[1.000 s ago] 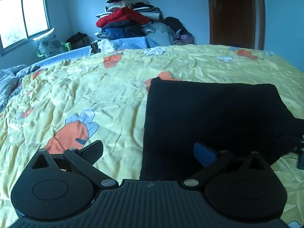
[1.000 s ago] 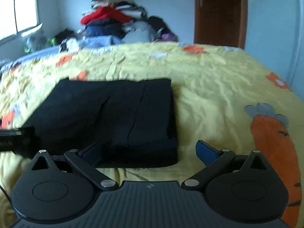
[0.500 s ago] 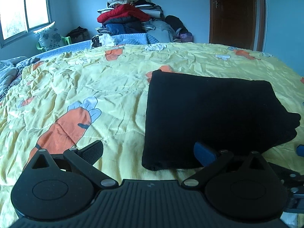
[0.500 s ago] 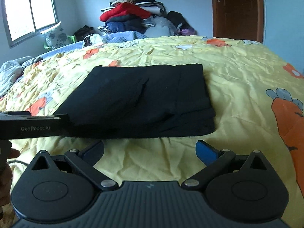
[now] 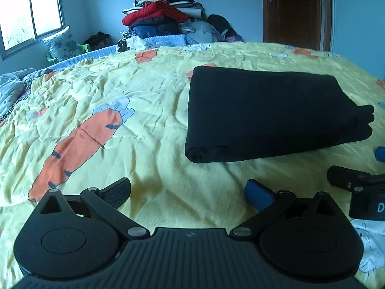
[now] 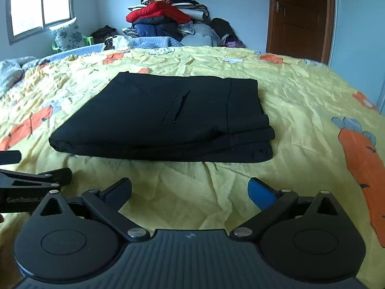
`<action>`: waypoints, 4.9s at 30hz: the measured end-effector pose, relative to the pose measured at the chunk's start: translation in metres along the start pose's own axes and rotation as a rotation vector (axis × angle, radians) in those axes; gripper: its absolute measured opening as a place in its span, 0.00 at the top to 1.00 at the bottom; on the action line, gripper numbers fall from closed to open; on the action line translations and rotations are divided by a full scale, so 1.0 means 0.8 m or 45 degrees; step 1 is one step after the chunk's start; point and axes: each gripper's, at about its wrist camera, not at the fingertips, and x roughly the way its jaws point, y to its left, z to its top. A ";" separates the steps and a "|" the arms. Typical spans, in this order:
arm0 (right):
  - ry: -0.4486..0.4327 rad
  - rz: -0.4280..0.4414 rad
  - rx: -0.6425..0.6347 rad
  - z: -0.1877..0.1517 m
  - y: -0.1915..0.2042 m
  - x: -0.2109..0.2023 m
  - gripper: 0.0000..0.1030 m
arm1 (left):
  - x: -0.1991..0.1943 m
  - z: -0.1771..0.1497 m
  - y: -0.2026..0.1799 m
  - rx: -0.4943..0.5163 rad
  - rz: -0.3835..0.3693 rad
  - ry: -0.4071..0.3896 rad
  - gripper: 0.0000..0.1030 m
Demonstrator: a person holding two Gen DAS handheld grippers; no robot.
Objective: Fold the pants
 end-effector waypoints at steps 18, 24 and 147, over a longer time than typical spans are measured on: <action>0.022 -0.024 0.014 -0.014 0.008 -0.001 0.00 | -0.003 -0.010 -0.003 -0.019 0.010 -0.034 0.00; 0.020 -0.021 0.015 -0.014 0.009 -0.001 0.00 | 0.001 -0.011 0.007 -0.090 -0.030 -0.011 0.00; 0.018 -0.053 0.027 -0.018 0.000 -0.005 0.00 | 0.002 -0.016 0.007 -0.069 -0.132 -0.002 0.00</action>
